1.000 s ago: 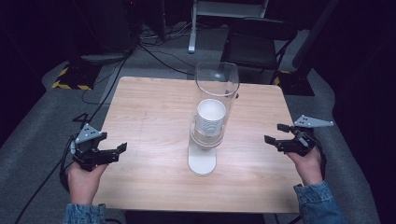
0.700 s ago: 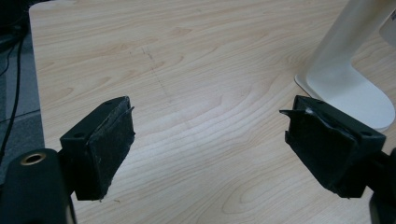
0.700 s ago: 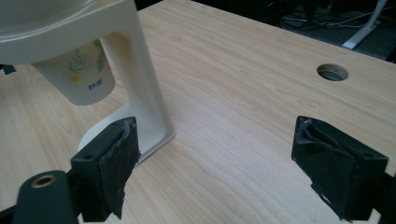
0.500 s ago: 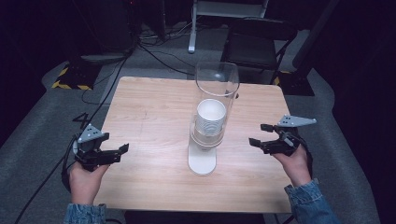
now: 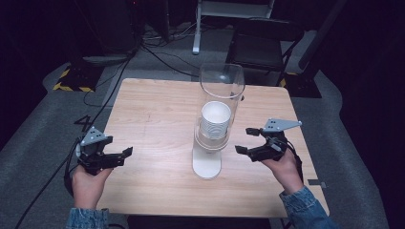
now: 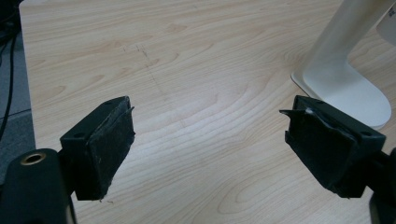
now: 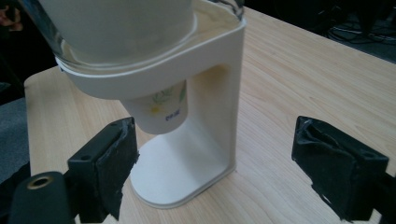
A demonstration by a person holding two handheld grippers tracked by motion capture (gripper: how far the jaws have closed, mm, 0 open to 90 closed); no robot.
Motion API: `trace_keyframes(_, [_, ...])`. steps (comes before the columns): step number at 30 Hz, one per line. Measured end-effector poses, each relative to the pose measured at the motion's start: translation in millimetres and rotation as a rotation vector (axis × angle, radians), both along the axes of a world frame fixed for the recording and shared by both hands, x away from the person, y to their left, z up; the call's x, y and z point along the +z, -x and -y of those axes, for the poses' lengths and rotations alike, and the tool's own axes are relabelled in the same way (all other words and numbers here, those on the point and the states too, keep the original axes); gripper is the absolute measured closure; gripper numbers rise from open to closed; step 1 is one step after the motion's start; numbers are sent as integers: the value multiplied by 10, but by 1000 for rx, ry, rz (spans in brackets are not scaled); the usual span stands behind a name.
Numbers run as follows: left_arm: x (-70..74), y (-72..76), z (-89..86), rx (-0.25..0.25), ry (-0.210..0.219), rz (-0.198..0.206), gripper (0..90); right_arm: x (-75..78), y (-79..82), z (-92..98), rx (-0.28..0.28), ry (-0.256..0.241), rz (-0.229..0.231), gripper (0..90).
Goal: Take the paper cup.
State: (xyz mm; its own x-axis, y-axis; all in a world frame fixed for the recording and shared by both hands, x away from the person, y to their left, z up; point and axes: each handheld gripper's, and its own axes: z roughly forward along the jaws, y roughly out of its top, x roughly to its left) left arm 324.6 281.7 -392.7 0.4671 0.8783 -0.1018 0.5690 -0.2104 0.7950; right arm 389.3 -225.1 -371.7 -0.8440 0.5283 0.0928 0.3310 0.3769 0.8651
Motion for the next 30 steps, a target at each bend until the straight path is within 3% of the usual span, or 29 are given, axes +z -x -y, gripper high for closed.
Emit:
trace_keyframes(13, [-11, -10, 1, -2, 3, -4, 153, -103, -5, -390, 100, -14, -5, 111])
trace_keyframes(22, [-18, -16, -10, -7, 2, -7, 153, -227, -34, -551, 132, -21, 6, 105])
trace_keyframes(30, [-31, -20, 0, -4, 6, -11, 153, -381, -87, -690, 151, -107, 42, 99])
